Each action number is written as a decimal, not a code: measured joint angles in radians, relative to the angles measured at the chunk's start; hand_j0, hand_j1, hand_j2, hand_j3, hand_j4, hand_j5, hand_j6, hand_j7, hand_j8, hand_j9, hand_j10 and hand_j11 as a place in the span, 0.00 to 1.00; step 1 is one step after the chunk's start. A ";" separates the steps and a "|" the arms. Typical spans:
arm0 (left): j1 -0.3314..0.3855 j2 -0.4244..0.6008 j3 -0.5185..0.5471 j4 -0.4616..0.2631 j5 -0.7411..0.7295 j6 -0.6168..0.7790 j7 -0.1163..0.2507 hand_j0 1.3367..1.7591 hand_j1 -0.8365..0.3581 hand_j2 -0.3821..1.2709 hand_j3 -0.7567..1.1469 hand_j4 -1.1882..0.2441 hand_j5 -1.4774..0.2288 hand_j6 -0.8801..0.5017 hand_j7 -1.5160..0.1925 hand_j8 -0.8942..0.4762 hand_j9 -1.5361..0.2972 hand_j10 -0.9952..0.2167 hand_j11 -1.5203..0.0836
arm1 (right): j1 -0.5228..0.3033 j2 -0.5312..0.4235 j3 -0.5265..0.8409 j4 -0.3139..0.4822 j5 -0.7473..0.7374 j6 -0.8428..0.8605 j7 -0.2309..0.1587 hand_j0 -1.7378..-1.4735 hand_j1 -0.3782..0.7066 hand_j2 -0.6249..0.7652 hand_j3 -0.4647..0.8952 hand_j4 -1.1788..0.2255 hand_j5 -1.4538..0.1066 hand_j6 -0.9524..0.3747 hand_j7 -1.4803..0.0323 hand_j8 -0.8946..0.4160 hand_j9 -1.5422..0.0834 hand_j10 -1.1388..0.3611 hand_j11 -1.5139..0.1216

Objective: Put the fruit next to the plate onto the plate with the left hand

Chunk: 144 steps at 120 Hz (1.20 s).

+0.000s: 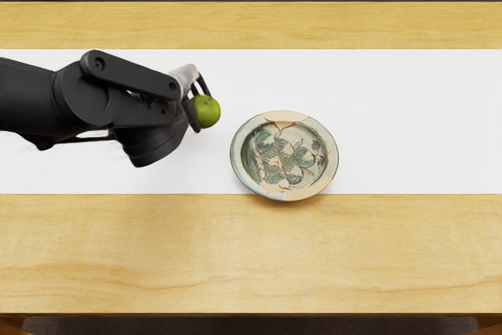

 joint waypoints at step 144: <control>-0.060 0.180 -0.118 -0.011 -0.090 0.000 -0.002 0.76 0.87 0.26 0.40 0.75 0.77 0.56 0.79 0.56 0.75 0.72 0.85 | 0.000 0.000 0.000 0.000 0.000 0.000 0.000 0.30 0.03 0.45 0.34 0.84 0.93 0.72 0.98 0.68 0.95 0.76 0.93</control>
